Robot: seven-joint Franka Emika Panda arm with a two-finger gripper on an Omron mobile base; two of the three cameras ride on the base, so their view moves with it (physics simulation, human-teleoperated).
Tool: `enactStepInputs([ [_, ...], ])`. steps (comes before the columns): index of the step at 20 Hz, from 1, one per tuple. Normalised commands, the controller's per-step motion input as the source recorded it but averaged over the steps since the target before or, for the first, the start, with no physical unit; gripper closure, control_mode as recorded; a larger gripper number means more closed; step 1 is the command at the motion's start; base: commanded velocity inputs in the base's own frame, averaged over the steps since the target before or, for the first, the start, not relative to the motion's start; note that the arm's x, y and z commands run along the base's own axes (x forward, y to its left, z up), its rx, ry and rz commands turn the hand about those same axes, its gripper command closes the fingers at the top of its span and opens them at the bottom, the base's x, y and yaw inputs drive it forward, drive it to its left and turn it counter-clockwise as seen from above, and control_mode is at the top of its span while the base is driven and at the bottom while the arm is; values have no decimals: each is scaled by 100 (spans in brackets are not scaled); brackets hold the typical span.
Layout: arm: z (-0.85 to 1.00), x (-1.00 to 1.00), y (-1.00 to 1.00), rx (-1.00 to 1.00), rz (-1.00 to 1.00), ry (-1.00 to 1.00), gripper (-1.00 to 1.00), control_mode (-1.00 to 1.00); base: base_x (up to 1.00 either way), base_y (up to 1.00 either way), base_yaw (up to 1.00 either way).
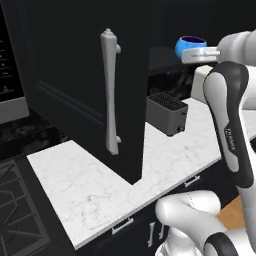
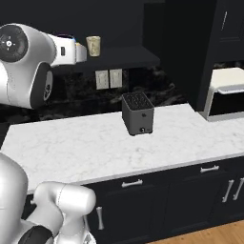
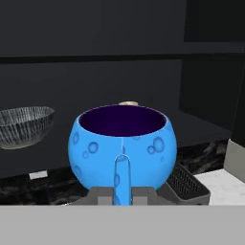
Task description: Gather all objects into one cabinet and sort the glasses and bowls to opposite sides.
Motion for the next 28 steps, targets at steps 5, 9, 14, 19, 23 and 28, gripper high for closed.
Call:
enactStepInputs([
  [5, -26, 100, 0, -2, -6, 8, 100, -100, 0, 0, 0],
  [9, -42, 100, 0, -1, -1, 0, 100, -100, 0, 0, 0],
  [14, -35, 100, 0, 0, 0, -1, 100, -100, 0, 0, 0],
  [19, -26, 100, 0, 0, 0, 1, 100, -100, 0, 0, 0],
  [23, -5, 96, 0, 0, -1, 5, 100, -100, 0, 0, 0],
  [28, -2, 73, 0, 0, -4, 10, 100, -100, 0, 0, 0],
])
